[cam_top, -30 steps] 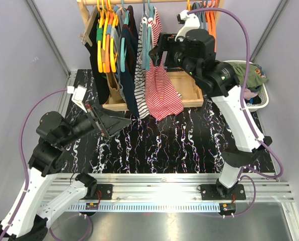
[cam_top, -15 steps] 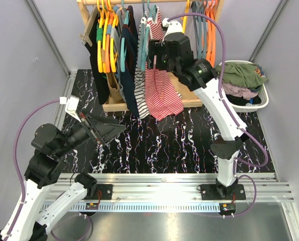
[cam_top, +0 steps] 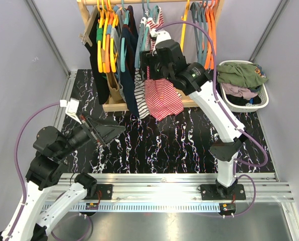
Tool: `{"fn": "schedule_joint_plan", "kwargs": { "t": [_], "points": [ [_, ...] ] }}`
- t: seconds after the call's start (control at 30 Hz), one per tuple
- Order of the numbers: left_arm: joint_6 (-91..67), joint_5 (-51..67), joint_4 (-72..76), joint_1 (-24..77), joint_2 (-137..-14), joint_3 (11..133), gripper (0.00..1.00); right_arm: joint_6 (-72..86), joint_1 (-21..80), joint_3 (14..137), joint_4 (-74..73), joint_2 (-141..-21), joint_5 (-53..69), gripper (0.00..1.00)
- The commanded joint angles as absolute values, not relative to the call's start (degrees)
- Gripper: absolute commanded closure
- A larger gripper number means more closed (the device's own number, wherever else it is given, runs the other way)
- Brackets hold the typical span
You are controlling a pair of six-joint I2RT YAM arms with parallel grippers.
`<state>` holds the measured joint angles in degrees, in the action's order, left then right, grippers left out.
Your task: Remove the tank top from the hanger
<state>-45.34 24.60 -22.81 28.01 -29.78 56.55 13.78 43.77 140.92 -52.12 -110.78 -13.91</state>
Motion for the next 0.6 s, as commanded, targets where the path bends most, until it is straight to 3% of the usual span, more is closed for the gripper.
{"fn": "schedule_joint_plan", "kwargs": {
  "t": [0.0, 0.27, 0.43, 0.57],
  "points": [
    [-45.9, 23.6, -19.7, 27.8, -29.0, 56.3, 0.01, 14.8, 45.1, 142.7, -55.4, -108.3, -12.2, 0.24],
    [-46.2, 23.4, -18.7, 27.9, -28.7, 55.5, 0.01, 15.1, 45.3, 143.4, -55.0, -108.5, -18.4, 0.17],
    [-45.9, 23.6, -19.5, 27.8, -28.7, 56.3, 0.01, 13.6, 44.7, 155.1, -57.2, -116.2, -25.5, 0.11],
    [-45.7, 22.7, -21.2, 27.8, -26.9, 56.3, 0.01, 14.8, 43.5, 151.1, -54.4, -114.9, -25.8, 0.1]
  ]
}}
